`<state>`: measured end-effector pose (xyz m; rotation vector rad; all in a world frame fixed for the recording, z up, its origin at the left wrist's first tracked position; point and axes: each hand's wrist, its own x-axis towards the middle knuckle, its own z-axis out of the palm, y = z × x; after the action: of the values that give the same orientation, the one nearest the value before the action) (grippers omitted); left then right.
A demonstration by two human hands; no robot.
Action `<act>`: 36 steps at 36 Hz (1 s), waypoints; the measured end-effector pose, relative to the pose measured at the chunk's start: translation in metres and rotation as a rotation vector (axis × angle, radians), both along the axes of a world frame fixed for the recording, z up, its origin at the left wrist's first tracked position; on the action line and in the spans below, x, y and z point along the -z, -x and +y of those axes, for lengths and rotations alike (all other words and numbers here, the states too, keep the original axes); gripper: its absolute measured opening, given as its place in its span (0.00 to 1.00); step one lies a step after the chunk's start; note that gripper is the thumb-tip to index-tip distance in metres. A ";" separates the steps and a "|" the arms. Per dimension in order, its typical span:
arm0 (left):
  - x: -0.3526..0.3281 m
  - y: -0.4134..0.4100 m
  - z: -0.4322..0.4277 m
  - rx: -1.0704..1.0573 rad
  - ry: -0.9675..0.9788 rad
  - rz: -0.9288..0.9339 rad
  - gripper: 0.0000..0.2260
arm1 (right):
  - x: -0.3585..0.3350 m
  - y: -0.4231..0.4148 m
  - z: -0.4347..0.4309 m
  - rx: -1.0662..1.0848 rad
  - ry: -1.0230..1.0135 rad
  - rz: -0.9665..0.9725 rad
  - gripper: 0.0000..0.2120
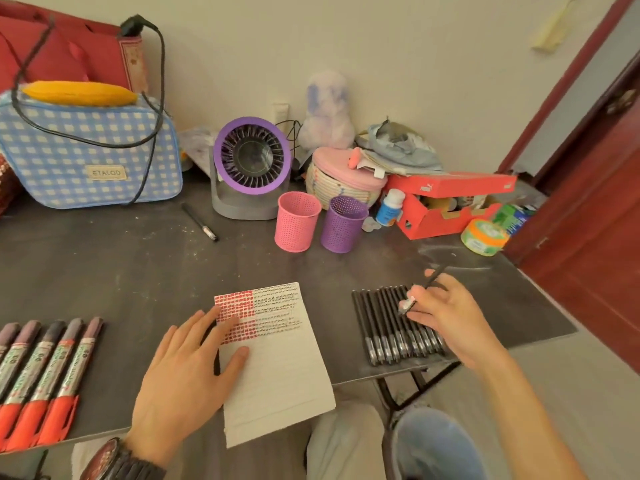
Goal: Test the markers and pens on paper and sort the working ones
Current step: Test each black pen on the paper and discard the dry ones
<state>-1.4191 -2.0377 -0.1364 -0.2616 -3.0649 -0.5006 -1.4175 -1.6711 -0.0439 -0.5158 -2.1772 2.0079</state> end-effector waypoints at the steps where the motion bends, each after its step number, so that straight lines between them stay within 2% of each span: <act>1: 0.000 0.000 0.000 0.001 0.005 -0.001 0.31 | -0.004 -0.001 0.016 0.020 -0.078 -0.046 0.18; 3: -0.001 0.000 0.000 0.005 0.005 0.002 0.31 | -0.008 -0.002 0.045 0.077 -0.205 -0.127 0.19; 9: -0.003 -0.004 -0.001 0.004 -0.034 0.022 0.33 | 0.001 0.004 0.091 0.085 -0.436 -0.340 0.11; 14: -0.003 -0.003 -0.001 0.006 -0.030 0.018 0.34 | 0.019 0.010 0.097 -0.033 -0.581 -0.437 0.17; 16: -0.003 -0.004 -0.001 0.006 -0.027 0.019 0.34 | 0.024 0.011 0.095 -0.043 -0.616 -0.465 0.17; 21: -0.004 -0.004 -0.002 0.001 -0.019 0.014 0.31 | 0.031 0.011 0.090 0.003 -0.678 -0.432 0.08; 36: -0.004 -0.003 -0.001 -0.006 -0.031 0.020 0.29 | 0.033 0.008 0.082 0.010 -0.711 -0.378 0.07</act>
<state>-1.4160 -2.0385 -0.1320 -0.2542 -3.0353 -0.5415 -1.4252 -1.5889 -0.0768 -0.8221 -2.8644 1.0466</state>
